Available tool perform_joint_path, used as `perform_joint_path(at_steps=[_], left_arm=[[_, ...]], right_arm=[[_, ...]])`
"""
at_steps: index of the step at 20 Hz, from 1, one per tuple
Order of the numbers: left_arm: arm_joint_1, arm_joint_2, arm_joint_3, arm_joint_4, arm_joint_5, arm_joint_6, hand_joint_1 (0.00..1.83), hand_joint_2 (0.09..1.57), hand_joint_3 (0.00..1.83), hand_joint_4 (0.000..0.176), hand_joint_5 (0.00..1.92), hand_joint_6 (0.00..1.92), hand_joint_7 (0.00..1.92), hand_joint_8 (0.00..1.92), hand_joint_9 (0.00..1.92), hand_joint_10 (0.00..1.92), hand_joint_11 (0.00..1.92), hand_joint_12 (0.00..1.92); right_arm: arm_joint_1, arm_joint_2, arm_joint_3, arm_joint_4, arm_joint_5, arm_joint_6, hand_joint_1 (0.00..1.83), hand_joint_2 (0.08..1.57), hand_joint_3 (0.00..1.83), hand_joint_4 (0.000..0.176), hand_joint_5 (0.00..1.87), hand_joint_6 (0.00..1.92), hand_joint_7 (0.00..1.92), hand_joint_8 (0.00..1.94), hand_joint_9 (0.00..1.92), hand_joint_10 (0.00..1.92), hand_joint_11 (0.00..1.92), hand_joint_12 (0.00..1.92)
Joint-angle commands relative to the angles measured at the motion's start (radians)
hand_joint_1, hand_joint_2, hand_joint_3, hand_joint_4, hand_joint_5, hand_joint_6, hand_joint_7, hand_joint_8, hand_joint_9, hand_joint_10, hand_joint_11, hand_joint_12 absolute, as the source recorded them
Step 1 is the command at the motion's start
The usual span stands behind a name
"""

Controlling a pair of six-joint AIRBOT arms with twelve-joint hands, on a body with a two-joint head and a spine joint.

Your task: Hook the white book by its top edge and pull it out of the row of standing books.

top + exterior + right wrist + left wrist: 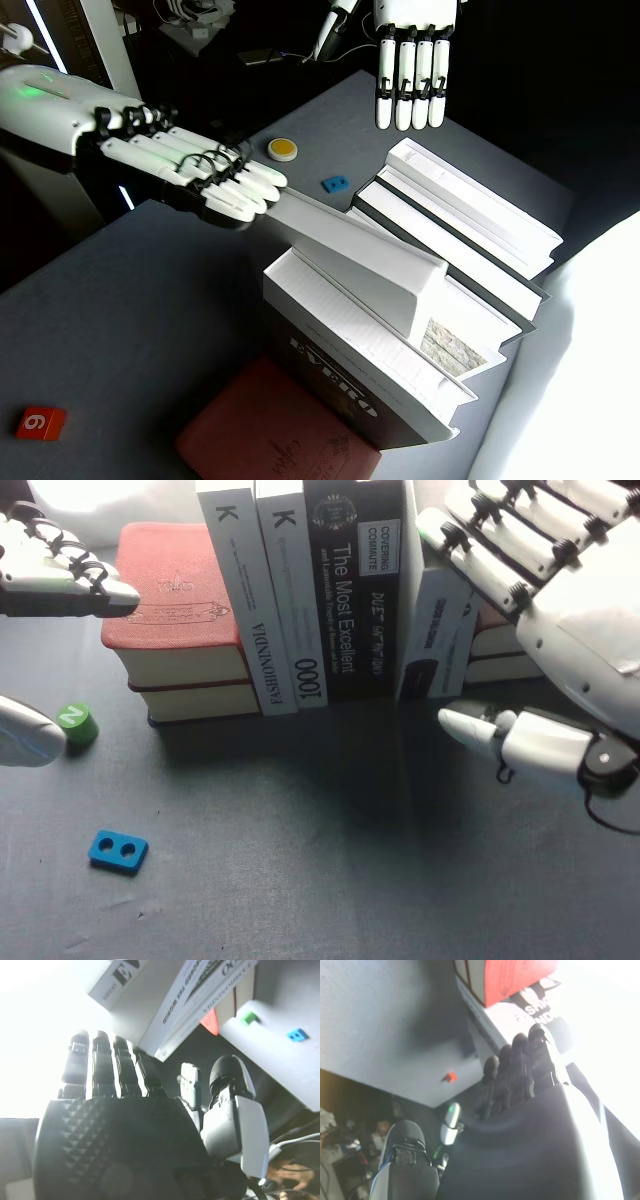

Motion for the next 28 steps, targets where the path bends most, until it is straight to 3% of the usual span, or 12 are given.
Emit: perform_joint_path(at_steps=[1,7,16,28], left_arm=[[-0.014,0.003,-0.002,-0.037,0.080,0.002,0.00,1.13,0.00,0.000,0.00,0.00,0.00,0.00,0.00,0.00,0.00,0.00],[-0.006,0.003,0.006,-0.037,0.080,0.003,0.00,1.12,0.00,0.000,0.00,0.00,0.00,0.00,0.00,0.00,0.00,0.00],[-0.004,0.004,-0.002,-0.035,0.080,0.003,0.00,1.12,0.00,0.000,0.00,0.00,0.00,0.00,0.00,0.00,0.00,0.00],[-0.004,0.005,-0.001,-0.035,0.080,0.003,0.00,1.12,0.00,0.000,0.00,0.00,0.00,0.00,0.00,0.00,0.00,0.00]], right_arm=[[-0.013,0.012,-0.013,0.005,0.034,-0.020,0.00,1.18,0.00,0.000,0.02,0.01,0.00,0.00,0.00,0.00,0.00,0.00],[-0.089,0.064,-0.083,0.011,0.049,-0.023,0.00,1.19,0.00,0.000,0.01,0.00,0.00,0.00,0.00,0.00,0.00,0.00],[-0.171,0.073,-0.123,0.011,0.058,-0.025,0.00,1.16,0.00,0.000,0.02,0.01,0.00,0.00,0.00,0.00,0.00,0.00],[-0.221,0.071,-0.158,0.011,0.062,-0.025,0.00,1.16,0.00,0.000,0.04,0.01,0.02,0.01,0.00,0.00,0.00,0.00]])
